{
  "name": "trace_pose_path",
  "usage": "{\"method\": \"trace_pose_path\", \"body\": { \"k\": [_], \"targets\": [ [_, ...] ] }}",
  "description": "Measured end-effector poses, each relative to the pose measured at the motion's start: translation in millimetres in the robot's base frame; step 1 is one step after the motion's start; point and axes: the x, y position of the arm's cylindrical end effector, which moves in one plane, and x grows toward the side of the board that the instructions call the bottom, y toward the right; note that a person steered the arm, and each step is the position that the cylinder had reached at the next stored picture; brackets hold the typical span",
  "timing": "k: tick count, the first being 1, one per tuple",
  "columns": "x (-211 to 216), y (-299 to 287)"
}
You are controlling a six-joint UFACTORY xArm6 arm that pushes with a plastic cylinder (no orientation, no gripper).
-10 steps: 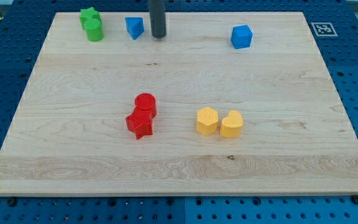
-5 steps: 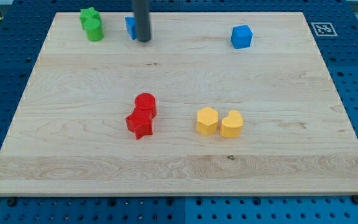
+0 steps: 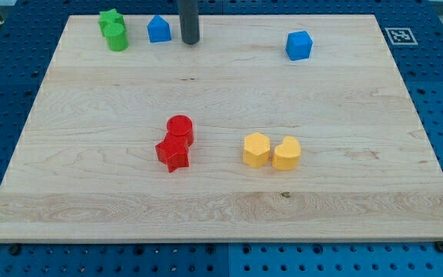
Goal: Move the blue triangle to the right of green star
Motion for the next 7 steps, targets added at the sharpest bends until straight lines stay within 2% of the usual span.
{"method": "trace_pose_path", "body": {
  "k": [1, 2, 3, 4, 6, 7],
  "targets": [
    [-1, -45],
    [-9, -46],
    [1, -16],
    [-19, 10],
    [-25, -60],
    [-25, -60]
  ]
}}
